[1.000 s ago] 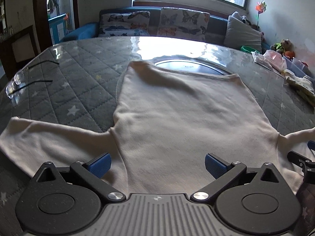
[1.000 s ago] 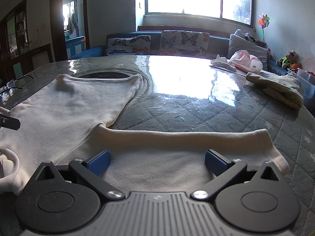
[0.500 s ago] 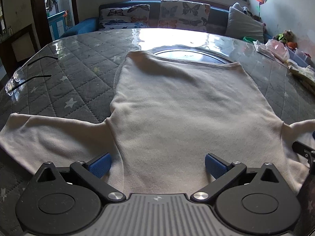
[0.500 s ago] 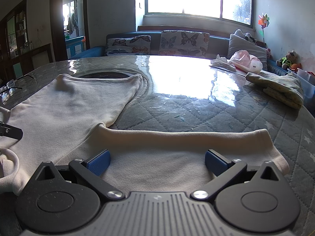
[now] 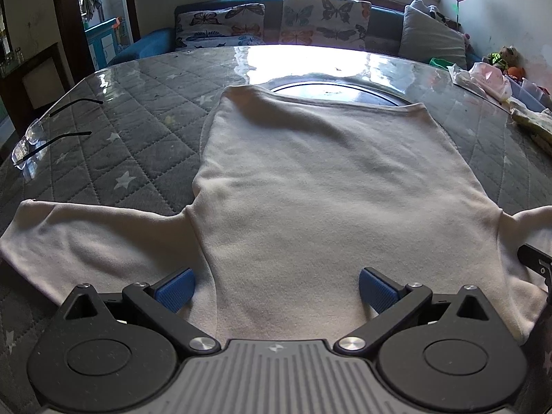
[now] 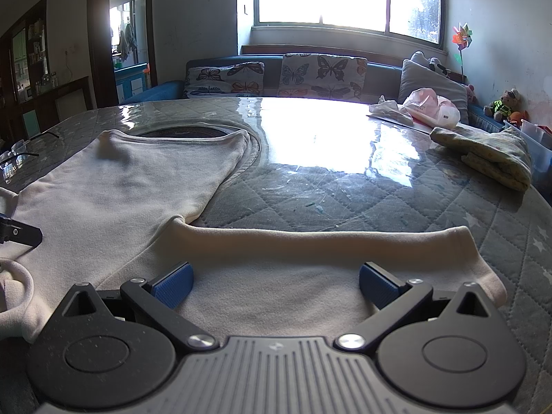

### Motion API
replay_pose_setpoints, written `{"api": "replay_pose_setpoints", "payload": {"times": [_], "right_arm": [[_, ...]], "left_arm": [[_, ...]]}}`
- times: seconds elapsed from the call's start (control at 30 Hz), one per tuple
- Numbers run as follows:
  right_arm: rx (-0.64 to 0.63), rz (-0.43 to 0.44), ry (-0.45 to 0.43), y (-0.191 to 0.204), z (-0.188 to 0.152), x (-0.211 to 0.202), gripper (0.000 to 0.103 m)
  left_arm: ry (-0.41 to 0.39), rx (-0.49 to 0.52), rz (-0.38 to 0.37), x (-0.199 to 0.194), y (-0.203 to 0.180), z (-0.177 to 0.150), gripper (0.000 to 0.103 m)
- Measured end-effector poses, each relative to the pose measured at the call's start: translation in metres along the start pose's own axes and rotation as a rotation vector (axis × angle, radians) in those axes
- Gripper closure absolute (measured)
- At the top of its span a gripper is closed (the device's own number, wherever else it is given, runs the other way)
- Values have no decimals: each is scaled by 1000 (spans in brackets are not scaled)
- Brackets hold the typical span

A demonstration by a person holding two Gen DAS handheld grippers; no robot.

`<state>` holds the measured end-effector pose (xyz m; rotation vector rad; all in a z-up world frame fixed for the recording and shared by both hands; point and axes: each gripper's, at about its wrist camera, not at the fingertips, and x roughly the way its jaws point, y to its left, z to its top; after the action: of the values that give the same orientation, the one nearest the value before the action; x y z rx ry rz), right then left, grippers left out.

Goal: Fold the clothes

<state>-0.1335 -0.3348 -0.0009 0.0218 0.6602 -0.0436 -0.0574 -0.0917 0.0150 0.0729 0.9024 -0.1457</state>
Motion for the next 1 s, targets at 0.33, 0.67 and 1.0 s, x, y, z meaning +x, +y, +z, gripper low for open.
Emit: {"api": "replay_pose_setpoints", "payload": {"times": [0.33, 0.67, 1.0], "right_arm": [[0, 0, 0, 0, 0, 0, 0], [1, 0, 0, 0, 0, 0, 0], [2, 1, -1, 0, 0, 0, 0]], "left_arm": [[-9, 1, 4, 0, -1, -2, 0], [-4, 1, 5, 0, -1, -1, 0], [3, 0, 7, 0, -1, 0, 0]]}}
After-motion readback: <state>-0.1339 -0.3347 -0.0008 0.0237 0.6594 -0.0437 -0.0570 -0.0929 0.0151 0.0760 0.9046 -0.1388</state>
